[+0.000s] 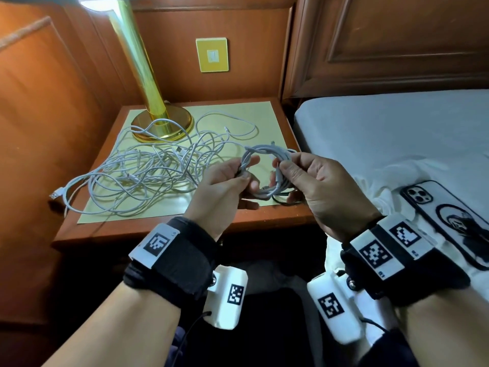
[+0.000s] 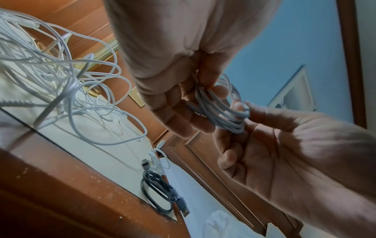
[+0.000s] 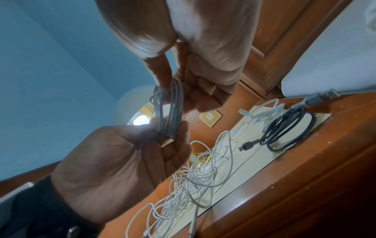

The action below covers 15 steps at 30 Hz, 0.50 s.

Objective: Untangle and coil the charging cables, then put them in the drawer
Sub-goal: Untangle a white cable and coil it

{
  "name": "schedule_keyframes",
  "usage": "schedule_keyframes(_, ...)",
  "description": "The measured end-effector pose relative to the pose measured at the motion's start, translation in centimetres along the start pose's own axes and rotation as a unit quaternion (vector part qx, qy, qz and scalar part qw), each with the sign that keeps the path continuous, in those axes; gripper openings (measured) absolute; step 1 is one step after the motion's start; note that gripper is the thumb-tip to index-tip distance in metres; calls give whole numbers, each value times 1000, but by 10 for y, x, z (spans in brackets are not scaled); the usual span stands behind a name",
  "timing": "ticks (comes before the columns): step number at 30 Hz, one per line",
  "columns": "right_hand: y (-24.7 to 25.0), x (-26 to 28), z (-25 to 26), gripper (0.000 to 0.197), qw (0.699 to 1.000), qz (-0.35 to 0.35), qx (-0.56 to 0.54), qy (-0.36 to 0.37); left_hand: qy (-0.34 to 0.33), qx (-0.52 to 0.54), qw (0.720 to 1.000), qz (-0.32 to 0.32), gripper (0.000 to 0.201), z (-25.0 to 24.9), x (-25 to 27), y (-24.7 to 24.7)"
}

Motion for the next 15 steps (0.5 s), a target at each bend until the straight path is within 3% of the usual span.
schedule_keyframes(4,-3,-3,-8,25,999,-2,-4,-48,-18,-3,1000,10,38,-3,2,-1)
schedule_keyframes(8,-6,-3,-10,29,996,12,86,-4,-39,16,999,-16,30,-4,-2,3)
schedule_keyframes(15,0,-5,-7,18,991,-30,119,58,-34,43,997,-62,24,-4,-5,16)
Point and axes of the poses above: each hand's wrist, its own x-axis away from the middle knuckle, its own y-axis out of the back of the hand, z = x × y, the point moved 5 cm from there along -x, towards the middle knuckle, and after that the axes turned 11 degrees about -z, right-handed, at the moved point
